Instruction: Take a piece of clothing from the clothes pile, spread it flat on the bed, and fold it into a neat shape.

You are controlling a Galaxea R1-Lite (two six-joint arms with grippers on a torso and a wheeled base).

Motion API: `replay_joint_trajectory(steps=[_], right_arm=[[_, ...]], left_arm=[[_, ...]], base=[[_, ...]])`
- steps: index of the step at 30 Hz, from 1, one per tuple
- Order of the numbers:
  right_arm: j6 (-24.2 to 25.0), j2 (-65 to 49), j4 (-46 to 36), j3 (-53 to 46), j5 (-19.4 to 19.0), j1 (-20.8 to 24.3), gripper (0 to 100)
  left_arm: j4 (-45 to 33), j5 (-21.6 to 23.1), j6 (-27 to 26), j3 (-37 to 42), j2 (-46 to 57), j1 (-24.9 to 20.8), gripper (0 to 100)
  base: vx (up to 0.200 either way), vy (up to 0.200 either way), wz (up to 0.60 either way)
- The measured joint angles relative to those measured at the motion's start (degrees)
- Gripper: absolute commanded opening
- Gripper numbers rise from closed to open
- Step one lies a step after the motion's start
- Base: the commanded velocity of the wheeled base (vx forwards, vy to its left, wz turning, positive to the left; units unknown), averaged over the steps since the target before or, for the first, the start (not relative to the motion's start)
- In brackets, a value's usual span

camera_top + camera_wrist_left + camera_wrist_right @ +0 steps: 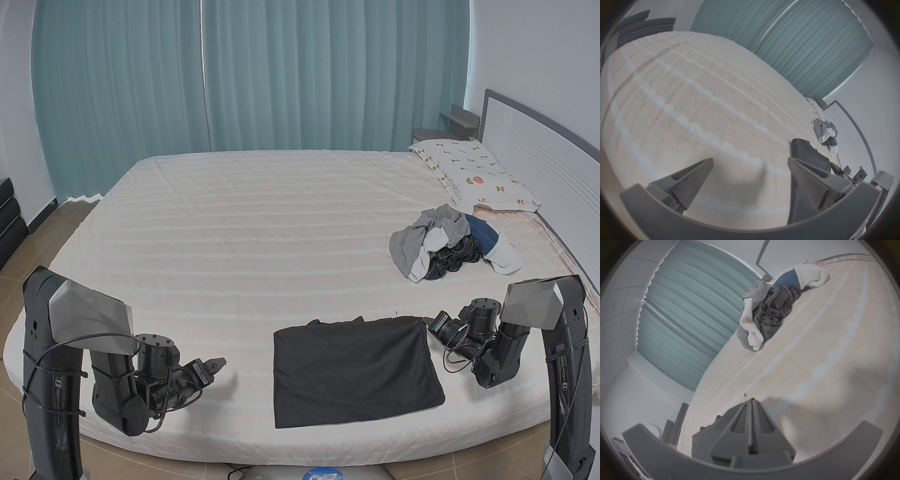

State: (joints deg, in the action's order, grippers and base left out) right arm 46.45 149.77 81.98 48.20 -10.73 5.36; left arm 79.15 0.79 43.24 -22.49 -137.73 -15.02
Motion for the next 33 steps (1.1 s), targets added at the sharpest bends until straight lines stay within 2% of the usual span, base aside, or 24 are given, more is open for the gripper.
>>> replay_joint_trajectory(steps=[9, 10, 26, 33], right_arm=[[-0.2, 0.09, -1.56, 0.09, 0.37, -0.07, 0], [-0.22, 0.11, -1.62, 0.11, 0.37, -0.07, 100], [0.52, -2.01, -0.8, -3.69, 0.39, -0.88, 100], [5.91, -6.61, 2.35, -9.37, 0.24, -1.68, 100]], left_arm=[[0.0, -0.01, -0.09, 0.0, 0.0, 0.0, 100], [0.0, -0.01, -0.11, 0.0, 0.0, 0.0, 100], [0.0, 0.0, -0.09, 0.15, 0.0, 0.0, 100], [0.02, 0.0, -0.07, 0.17, 0.0, -0.05, 100]], base=[[0.0, 0.0, 0.0], [0.0, 0.0, 0.0], [0.0, 0.0, 0.0], [-0.029, 0.0, 0.0]])
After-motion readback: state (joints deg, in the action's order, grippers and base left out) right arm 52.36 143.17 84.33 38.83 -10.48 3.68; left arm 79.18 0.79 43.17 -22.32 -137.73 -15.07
